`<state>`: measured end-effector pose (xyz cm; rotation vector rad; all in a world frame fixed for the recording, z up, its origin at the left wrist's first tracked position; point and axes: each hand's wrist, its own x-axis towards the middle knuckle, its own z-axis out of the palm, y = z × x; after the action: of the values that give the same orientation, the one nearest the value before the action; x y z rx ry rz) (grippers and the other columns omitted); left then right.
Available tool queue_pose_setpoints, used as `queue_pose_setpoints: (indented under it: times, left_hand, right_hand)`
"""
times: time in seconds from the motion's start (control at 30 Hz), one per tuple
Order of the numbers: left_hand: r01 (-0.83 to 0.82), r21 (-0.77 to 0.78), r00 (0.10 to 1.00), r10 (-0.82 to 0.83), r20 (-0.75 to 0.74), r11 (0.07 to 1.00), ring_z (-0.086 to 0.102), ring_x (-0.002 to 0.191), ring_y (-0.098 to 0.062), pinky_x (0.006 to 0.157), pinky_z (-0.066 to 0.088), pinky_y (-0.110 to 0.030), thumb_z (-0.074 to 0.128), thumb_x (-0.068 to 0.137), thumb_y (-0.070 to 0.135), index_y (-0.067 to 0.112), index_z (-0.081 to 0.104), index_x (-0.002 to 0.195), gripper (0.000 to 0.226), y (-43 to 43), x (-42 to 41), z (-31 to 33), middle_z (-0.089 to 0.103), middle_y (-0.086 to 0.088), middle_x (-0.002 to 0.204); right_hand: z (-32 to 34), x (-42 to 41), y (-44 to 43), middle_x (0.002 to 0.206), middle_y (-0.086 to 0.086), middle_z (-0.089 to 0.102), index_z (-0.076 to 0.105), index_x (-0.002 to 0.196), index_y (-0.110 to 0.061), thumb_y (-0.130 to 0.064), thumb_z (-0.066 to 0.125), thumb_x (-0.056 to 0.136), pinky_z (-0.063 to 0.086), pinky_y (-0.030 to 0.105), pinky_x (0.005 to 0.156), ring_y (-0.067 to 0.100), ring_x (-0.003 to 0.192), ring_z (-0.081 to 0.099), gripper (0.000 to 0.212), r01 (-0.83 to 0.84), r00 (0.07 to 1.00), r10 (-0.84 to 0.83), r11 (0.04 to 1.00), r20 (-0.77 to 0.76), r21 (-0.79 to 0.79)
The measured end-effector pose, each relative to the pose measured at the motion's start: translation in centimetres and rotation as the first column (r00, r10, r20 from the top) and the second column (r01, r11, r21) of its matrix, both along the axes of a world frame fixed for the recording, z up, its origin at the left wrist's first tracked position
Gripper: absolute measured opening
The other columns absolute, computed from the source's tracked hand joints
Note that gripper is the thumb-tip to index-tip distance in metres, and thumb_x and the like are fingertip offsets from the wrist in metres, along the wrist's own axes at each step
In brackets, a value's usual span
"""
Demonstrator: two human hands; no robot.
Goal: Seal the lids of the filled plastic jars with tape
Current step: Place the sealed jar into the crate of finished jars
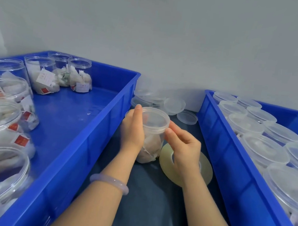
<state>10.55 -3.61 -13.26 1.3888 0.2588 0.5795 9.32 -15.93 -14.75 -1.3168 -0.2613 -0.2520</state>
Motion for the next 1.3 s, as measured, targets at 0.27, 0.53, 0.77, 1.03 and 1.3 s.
queue_pose_setpoints:
  times: [0.27, 0.53, 0.77, 1.03, 1.3]
  left_hand:
    - [0.005, 0.03, 1.0, -0.005, 0.015, 1.0, 0.062, 0.085, -0.008, 0.071, 0.046, -0.024, 0.035, 0.099, 0.035, 0.02, 0.065, 0.089, 0.036, 0.1, -0.1, -0.4, 0.067, 0.007, 0.087]
    - [0.002, 0.038, 1.0, -0.002, 0.011, 0.999, 0.06, 0.077, -0.007, 0.067, 0.044, -0.025, 0.036, 0.099, 0.033, 0.026, 0.06, 0.076, 0.034, 0.1, -0.1, -0.3, 0.063, 0.01, 0.077]
    - [0.0, 0.026, 1.0, 0.001, -0.01, 1.0, 0.061, 0.08, -0.005, 0.068, 0.045, -0.025, 0.035, 0.099, 0.034, 0.027, 0.062, 0.081, 0.034, 0.0, -0.1, -0.2, 0.065, 0.01, 0.079]
    - [0.008, 0.016, 1.0, -0.008, -0.001, 1.0, 0.062, 0.082, -0.004, 0.067, 0.044, -0.02, 0.032, 0.1, 0.032, 0.019, 0.067, 0.091, 0.038, 0.0, -0.2, -0.3, 0.067, 0.01, 0.085]
    - [0.005, 0.011, 1.0, -0.005, -0.003, 1.0, 0.061, 0.082, -0.005, 0.068, 0.045, -0.021, 0.032, 0.1, 0.032, 0.018, 0.066, 0.091, 0.038, 0.0, -0.2, -0.4, 0.067, 0.011, 0.084]
  right_hand:
    - [0.7, 0.2, -0.4, 0.097, 0.005, 0.074, 0.07, 0.084, -0.002, 0.004, 0.063, 0.085, 0.058, 0.035, 0.079, 0.021, 0.092, 0.07, 0.009, 0.061, 0.997, -0.056, 0.992, 0.056, -0.107]
    - [1.1, 0.3, -0.5, 0.101, 0.005, 0.07, 0.061, 0.076, -0.007, 0.008, 0.053, 0.086, 0.056, 0.029, 0.08, 0.018, 0.095, 0.066, 0.021, 0.02, 0.998, -0.008, 0.975, 0.054, -0.222]
    - [1.0, -0.3, -0.6, 0.1, 0.009, 0.073, 0.072, 0.097, 0.002, 0.008, 0.065, 0.083, 0.058, 0.031, 0.078, 0.02, 0.093, 0.07, 0.017, 0.056, 0.996, -0.047, 0.991, 0.076, -0.119]
    - [1.2, -0.4, -1.4, 0.108, 0.007, 0.07, 0.07, 0.08, 0.001, 0.01, 0.066, 0.079, 0.054, 0.025, 0.085, 0.014, 0.1, 0.067, 0.01, 0.004, 0.997, 0.014, 0.969, 0.069, -0.248]
    - [-0.4, -0.1, 0.1, 0.108, 0.004, 0.072, 0.069, 0.085, -0.011, 0.001, 0.065, 0.083, 0.054, 0.026, 0.081, 0.018, 0.1, 0.068, 0.013, -0.043, 0.999, 0.044, 0.998, -0.032, 0.055]
